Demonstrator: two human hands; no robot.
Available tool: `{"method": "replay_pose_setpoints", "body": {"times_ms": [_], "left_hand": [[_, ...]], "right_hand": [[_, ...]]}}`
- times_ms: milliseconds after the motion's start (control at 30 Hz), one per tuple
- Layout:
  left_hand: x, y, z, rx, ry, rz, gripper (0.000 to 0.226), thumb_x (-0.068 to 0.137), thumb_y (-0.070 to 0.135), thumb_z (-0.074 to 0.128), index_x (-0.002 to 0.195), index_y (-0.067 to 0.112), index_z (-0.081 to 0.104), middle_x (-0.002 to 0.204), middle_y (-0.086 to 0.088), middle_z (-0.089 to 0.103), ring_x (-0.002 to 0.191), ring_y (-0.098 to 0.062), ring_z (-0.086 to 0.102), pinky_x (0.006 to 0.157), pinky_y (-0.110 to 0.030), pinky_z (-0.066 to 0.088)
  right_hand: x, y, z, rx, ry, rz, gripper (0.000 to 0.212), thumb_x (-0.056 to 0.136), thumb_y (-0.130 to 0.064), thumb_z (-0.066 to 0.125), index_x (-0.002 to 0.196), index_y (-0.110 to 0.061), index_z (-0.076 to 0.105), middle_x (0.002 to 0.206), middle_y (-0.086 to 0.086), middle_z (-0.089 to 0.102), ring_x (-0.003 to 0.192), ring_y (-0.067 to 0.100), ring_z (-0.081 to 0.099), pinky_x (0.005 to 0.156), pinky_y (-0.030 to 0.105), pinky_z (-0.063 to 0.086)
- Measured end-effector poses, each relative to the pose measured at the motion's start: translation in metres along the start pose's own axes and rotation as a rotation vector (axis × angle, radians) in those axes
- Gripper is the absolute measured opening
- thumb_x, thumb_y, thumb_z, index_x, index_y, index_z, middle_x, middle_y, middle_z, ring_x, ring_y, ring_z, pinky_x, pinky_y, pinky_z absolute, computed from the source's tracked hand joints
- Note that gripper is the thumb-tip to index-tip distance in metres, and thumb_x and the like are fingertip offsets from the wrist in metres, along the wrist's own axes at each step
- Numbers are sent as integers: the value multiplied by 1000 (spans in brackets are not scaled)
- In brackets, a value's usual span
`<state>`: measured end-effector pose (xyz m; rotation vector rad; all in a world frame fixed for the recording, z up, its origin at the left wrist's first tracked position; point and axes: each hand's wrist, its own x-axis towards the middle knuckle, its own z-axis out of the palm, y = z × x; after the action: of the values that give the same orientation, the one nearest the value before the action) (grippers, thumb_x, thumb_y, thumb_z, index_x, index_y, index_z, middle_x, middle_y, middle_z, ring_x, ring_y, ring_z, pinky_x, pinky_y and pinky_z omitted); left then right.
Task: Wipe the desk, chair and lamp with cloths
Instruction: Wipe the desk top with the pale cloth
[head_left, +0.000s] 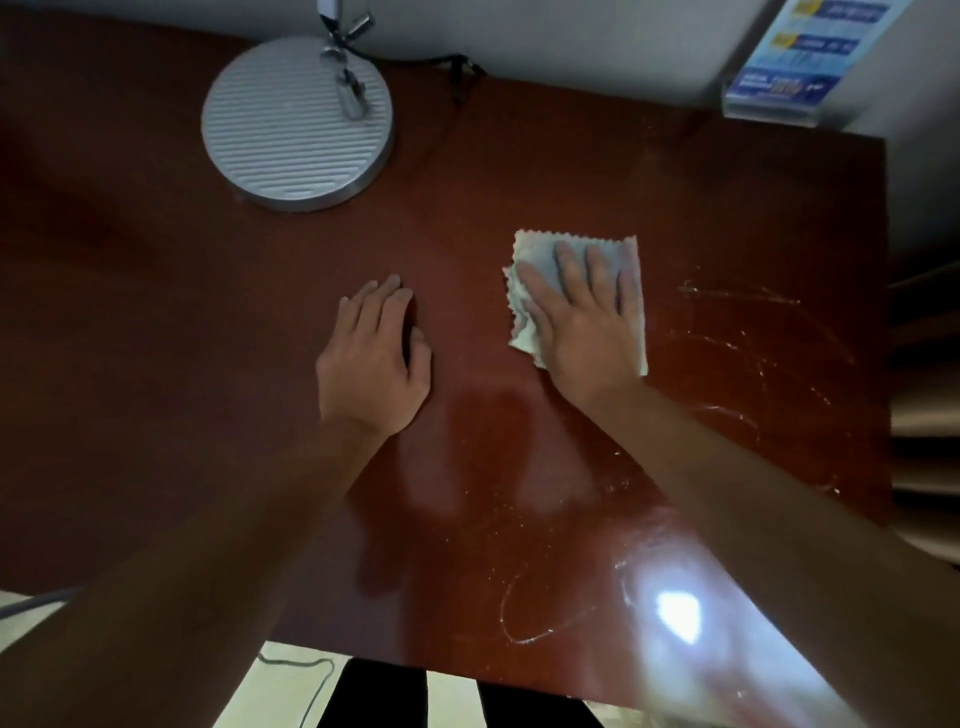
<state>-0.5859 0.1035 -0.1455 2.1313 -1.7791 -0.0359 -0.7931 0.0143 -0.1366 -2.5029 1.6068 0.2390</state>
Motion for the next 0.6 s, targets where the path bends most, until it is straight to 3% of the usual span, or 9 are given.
{"method": "replay_pose_setpoints", "body": {"times_ms": [100,133,200,267,333,400,500,600], "left_hand": [[-1,-4,-8,-26,-12,-1,38,93,20,53,126,3,60,131,-14,61,123,-32,56,104,-45,46],[-5,-7,-12,-25,-19,-5,39,93,21,51,128,4,59,130,-13,61,121,-32,56,102,-43,46],[-21,-16,-20,-12,-27,-24,42,94,21,48,132,4,57,134,-14,59,123,-32,55,105,-43,42],[-46,-20,-23,-6,-46,9,47,96,21,46,139,5,53,145,-15,52,135,-32,48,113,-48,34],[-66,-23,-22,4,-81,71,49,98,25,41,144,9,49,152,-12,43,143,-31,37,117,-53,27],[-70,-29,-19,26,-72,91,50,99,28,39,146,13,46,155,-10,40,146,-28,32,119,-52,24],[-70,-31,-15,45,-55,91,49,100,27,39,146,14,47,154,-9,41,146,-27,33,119,-50,23],[-70,-31,-13,36,-28,95,47,99,25,41,144,12,50,152,-10,44,144,-28,36,118,-50,25]], "right_hand": [[-52,-34,13,-55,-7,-175,76,96,-42,55,157,-38,10,166,7,11,153,36,6,121,57,5],[-78,-45,19,-51,-10,-239,76,93,-43,57,156,-37,15,165,7,16,152,36,11,121,58,9],[-120,-61,28,-6,0,-331,57,101,-46,43,155,-37,26,163,3,25,151,32,20,120,55,18],[-119,-57,27,-8,-36,-378,52,104,-48,29,155,-36,27,163,0,26,151,30,21,120,54,21],[-88,-45,20,-80,-39,-376,56,105,-49,21,158,-32,16,165,1,19,153,30,14,123,52,10],[-43,-37,11,-75,-5,-256,57,106,-48,17,159,-29,8,167,1,13,154,29,6,124,49,-3],[1,-40,5,-5,19,-72,56,107,-47,15,159,-28,7,167,-1,6,154,27,-1,123,48,-4],[-38,-75,17,-37,0,-133,55,106,-42,15,159,-28,7,167,6,7,153,34,2,122,55,-4]]}}
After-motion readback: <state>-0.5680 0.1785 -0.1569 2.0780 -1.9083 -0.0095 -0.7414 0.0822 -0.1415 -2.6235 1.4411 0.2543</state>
